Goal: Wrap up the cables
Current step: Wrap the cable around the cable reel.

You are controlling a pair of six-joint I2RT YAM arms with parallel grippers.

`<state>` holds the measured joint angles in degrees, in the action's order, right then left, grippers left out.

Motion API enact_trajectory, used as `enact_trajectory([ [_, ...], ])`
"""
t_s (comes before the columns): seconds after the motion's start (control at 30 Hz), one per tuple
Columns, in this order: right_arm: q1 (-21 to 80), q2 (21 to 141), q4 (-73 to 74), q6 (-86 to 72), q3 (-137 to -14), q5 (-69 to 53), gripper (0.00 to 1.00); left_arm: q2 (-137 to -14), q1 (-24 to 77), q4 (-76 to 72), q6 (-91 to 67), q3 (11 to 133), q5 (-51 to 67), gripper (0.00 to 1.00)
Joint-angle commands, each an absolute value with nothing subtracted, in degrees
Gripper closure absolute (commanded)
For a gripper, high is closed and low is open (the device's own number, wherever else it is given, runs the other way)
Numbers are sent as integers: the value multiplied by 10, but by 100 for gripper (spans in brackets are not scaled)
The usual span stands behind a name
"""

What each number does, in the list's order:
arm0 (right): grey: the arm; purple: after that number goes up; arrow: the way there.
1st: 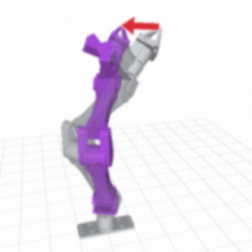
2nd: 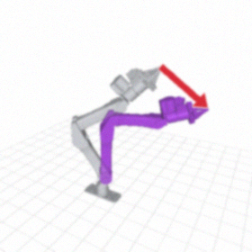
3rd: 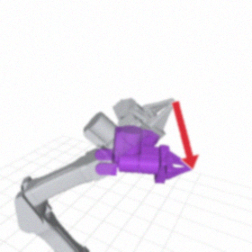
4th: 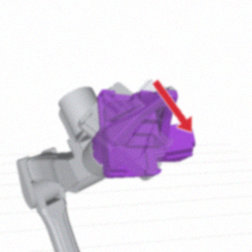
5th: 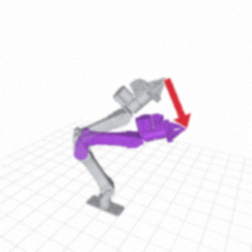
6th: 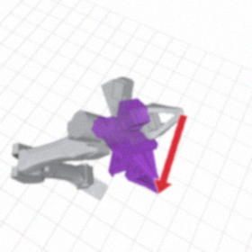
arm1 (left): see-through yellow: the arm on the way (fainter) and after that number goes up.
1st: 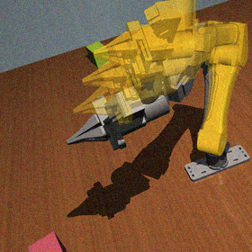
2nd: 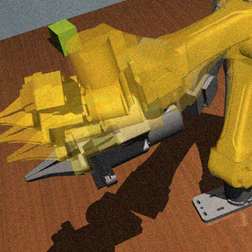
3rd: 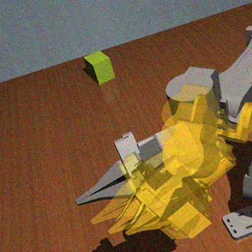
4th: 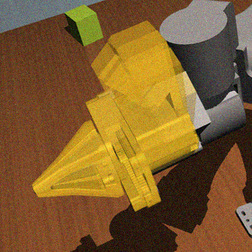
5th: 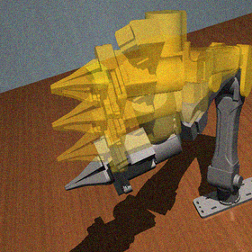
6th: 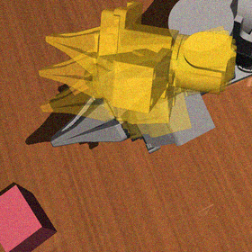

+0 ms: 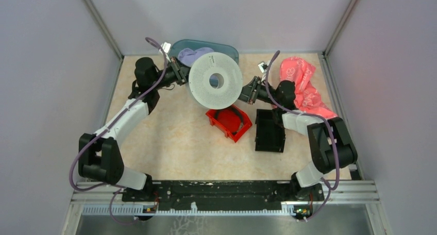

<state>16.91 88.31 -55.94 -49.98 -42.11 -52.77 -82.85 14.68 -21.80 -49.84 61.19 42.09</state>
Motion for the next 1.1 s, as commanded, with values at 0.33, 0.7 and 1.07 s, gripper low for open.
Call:
enact_trajectory([
  [0.33,197,933,-773,-596,-417,-496,100,-838,149,-324,-567,594,449,100],
  [0.7,181,895,-665,-528,-402,-463,87,-845,147,-332,-576,598,457,100],
  [1.07,143,874,-630,-519,-392,-469,78,-841,141,-323,-561,602,454,100],
])
